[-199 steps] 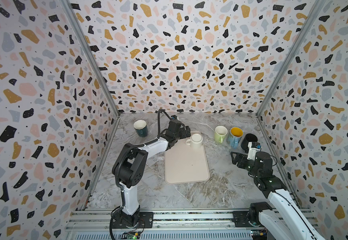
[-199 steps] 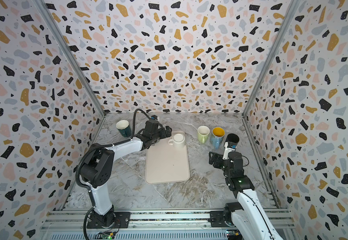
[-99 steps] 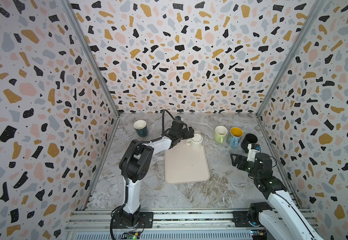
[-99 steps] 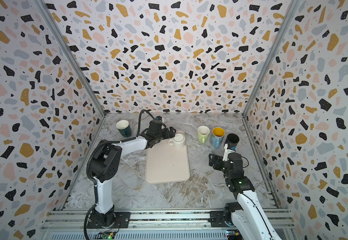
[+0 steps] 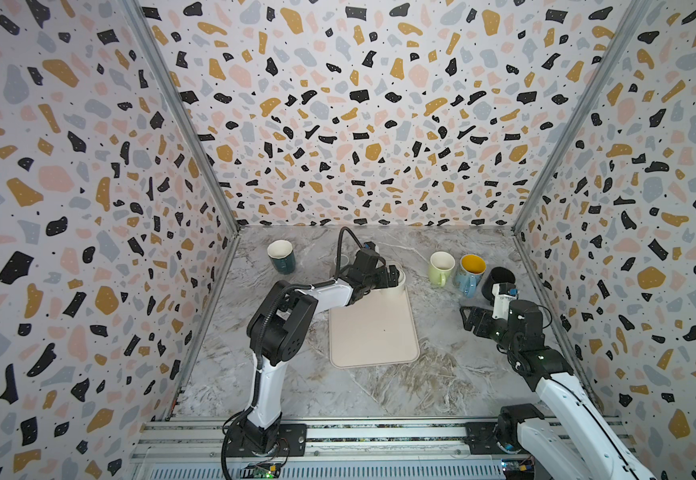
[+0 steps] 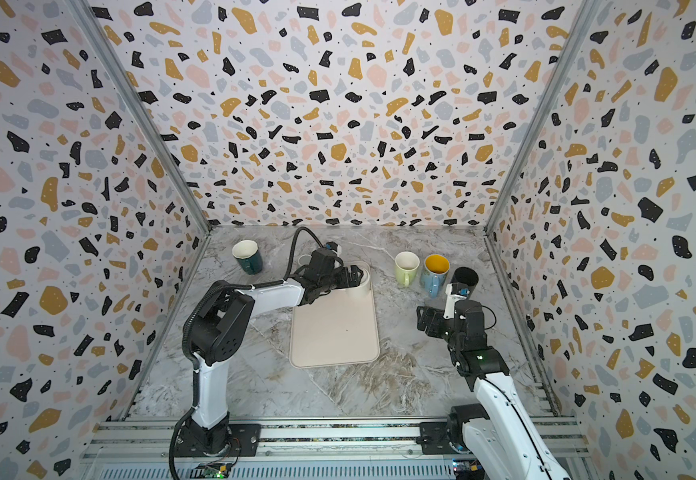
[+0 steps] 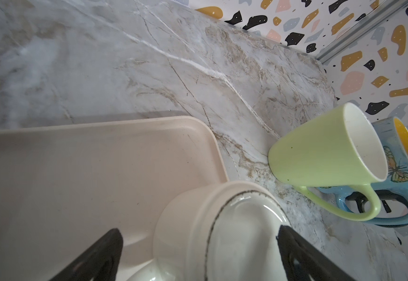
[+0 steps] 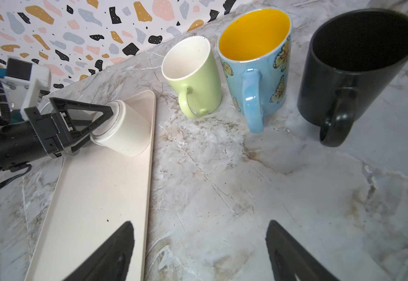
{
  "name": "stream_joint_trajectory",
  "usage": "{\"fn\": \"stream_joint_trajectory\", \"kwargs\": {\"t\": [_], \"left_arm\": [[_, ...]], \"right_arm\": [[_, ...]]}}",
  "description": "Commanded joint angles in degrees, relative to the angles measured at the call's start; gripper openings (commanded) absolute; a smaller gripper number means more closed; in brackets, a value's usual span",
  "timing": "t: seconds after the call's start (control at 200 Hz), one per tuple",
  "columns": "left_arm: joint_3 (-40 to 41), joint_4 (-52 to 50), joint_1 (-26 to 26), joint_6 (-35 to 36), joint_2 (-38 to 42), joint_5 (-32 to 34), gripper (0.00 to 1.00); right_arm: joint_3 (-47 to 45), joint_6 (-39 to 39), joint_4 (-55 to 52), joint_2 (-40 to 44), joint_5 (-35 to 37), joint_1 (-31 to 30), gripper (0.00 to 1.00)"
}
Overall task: Turn the mug right side up
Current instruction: Move the mug to the tray.
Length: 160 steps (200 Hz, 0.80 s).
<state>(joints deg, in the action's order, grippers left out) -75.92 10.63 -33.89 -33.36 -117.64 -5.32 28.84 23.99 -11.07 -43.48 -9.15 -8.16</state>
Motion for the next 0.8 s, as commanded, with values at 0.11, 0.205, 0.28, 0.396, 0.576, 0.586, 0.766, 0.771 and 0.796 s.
{"fn": "stream_joint_trajectory", "kwargs": {"t": [0.11,0.205,0.28,0.396,0.576,0.586,0.766,0.771,0.796], "left_arm": [[6.5,2.1,-2.2,0.9,4.7,1.4,1.00],[7.7,2.3,-3.3,0.7,5.5,1.3,1.00],[8.8,3.3,-4.0,0.1,6.5,1.5,1.00],[9.7,3.3,-5.6,-0.2,8.0,1.3,1.00],[11.5,2.4,-8.4,-1.0,9.8,0.9,1.00],[11.7,2.5,-8.5,-1.1,10.0,0.8,1.00],[15.3,3.2,-10.1,-2.5,12.7,1.3,1.00],[15.4,3.2,-10.2,-2.5,12.8,1.3,1.00],[15.7,3.1,-10.3,-2.7,13.2,1.3,1.00]], "right_arm": [[2.5,-2.9,-1.0,-1.8,0.2,-0.3,0.86],[2.9,-3.5,-0.8,-3.3,-0.2,-0.3,0.86],[3.4,-3.5,-0.7,-4.2,-0.6,-0.3,0.86],[3.2,-2.9,0.5,-4.9,-1.6,-0.3,0.86],[2.9,-2.1,2.2,-6.6,-2.3,-0.3,0.86],[2.9,-2.0,2.2,-6.7,-2.4,-0.3,0.86],[3.5,-1.3,2.7,-8.7,-3.4,-0.3,0.86],[3.5,-1.3,2.7,-8.7,-3.4,-0.3,0.86],[3.6,-1.2,2.7,-8.8,-3.5,-0.3,0.86]]}}
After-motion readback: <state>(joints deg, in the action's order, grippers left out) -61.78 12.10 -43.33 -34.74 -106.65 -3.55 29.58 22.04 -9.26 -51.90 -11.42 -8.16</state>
